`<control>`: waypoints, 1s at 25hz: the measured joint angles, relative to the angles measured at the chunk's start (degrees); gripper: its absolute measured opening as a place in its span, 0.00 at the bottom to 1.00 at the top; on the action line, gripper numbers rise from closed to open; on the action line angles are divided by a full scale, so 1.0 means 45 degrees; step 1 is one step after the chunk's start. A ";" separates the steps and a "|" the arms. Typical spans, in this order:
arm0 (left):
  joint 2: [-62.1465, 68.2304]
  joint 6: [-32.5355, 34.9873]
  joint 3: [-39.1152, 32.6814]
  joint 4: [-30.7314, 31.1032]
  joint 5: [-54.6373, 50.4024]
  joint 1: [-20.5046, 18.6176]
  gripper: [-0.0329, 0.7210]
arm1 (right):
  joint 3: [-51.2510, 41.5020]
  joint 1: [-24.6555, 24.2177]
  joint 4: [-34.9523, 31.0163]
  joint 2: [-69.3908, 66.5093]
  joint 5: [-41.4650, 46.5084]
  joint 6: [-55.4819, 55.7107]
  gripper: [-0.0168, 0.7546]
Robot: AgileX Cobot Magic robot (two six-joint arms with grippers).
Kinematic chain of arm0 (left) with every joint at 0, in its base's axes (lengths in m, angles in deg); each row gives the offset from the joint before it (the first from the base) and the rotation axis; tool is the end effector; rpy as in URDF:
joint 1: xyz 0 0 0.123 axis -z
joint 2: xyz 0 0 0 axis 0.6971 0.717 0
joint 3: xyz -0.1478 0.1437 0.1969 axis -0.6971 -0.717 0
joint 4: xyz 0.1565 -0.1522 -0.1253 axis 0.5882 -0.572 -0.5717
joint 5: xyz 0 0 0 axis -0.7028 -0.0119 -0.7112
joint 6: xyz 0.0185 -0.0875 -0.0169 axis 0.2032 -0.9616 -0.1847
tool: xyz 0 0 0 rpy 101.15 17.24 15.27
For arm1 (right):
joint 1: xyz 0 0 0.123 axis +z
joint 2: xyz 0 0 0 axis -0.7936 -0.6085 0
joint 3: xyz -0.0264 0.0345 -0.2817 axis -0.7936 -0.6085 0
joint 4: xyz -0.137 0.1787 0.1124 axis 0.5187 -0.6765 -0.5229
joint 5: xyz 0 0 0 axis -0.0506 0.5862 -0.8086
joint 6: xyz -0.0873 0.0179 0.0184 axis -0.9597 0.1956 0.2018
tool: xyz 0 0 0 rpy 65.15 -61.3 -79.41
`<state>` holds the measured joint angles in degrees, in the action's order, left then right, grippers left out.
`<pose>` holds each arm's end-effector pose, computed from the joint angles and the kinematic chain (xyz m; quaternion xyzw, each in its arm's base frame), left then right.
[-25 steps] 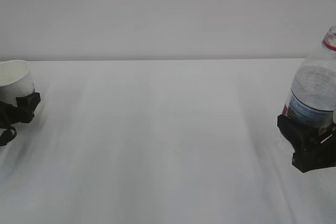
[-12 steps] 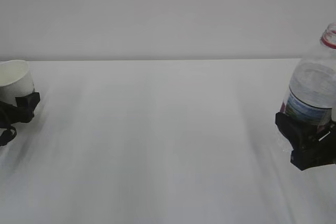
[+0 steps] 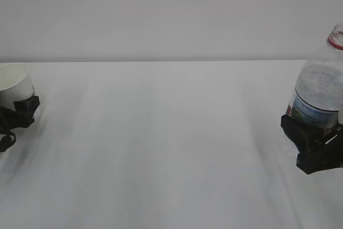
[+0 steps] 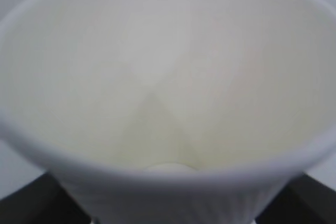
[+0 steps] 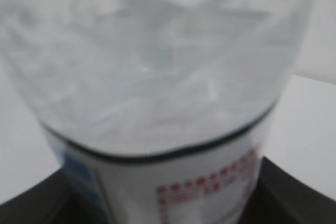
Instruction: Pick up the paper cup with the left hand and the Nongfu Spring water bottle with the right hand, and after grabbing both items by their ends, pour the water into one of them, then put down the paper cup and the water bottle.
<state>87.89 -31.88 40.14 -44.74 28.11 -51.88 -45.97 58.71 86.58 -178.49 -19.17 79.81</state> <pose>0.3280 0.0217 0.0659 0.0225 0.7961 -0.0568 0.6021 0.2001 0.0427 0.1448 -0.1769 0.7712 0.0739 0.6070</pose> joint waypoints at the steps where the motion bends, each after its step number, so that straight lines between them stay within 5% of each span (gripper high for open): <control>1: 0.0000 0.0000 0.0000 0.0029 0.0000 0.0000 0.82 | 0.0000 0.0000 0.0000 0.0000 0.0000 0.0000 0.65; 12: -0.0346 -0.0480 -0.0194 0.0605 -0.0230 0.0000 0.82 | 0.0000 0.0000 0.0000 0.0000 0.0000 0.0000 0.65; 25: -0.2996 -0.0617 -0.2507 0.1635 -0.0258 0.0000 0.82 | 0.0000 0.0000 0.0000 0.0000 0.0000 0.0000 0.65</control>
<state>74.41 -34.66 28.85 -37.38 26.95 -51.88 -45.97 58.71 86.58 -178.49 -19.17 79.81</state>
